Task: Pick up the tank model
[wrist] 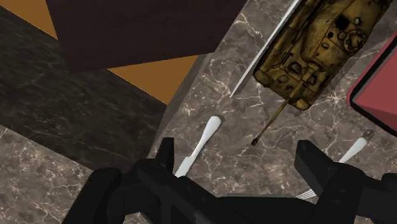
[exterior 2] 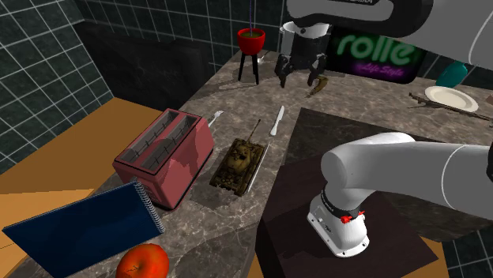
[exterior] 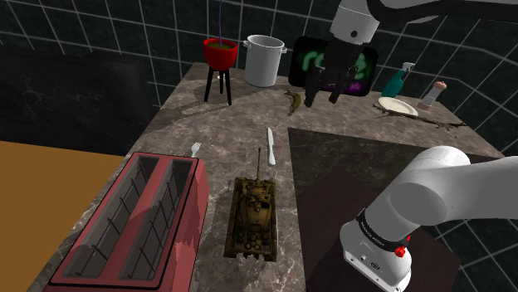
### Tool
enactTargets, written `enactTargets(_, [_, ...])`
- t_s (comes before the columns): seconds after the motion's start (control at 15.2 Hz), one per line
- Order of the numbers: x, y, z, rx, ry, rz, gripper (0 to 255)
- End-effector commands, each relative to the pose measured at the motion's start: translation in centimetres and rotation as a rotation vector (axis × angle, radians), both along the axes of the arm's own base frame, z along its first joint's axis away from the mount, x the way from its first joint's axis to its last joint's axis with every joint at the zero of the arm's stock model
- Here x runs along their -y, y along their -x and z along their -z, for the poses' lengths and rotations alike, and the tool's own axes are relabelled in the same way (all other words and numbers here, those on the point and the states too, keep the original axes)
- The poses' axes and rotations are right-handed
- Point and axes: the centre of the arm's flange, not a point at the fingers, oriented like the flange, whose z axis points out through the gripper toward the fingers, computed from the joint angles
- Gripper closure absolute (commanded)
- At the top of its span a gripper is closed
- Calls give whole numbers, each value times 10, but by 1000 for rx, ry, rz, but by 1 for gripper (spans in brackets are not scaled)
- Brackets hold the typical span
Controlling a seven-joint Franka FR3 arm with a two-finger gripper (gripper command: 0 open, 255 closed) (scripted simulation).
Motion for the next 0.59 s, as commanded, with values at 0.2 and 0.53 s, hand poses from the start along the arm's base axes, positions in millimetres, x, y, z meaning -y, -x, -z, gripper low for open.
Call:
enactTargets(0.2, [-38, 3, 51, -13, -6, 148, 0])
enactTargets(0.53, [-81, 1, 100, -27, -11, 291, 0])
